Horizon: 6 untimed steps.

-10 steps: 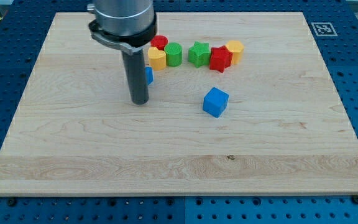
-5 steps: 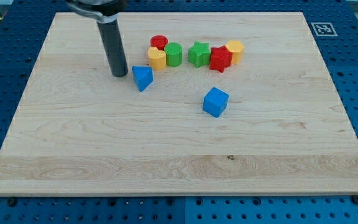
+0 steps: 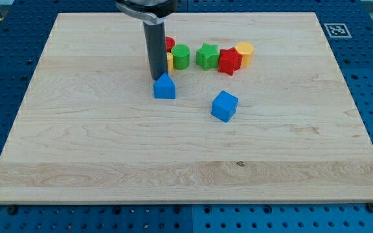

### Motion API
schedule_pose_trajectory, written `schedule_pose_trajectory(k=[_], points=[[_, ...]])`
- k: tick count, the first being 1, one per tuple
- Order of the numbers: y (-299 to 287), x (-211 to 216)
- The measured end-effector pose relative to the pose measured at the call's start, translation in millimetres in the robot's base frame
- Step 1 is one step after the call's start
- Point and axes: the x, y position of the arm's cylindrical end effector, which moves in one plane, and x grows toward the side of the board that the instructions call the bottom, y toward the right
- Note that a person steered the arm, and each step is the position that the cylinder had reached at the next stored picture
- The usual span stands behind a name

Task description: Push blue triangle to the center

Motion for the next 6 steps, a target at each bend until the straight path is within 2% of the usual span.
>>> schedule_pose_trajectory(k=[4, 6], points=[[-25, 11], [10, 35]])
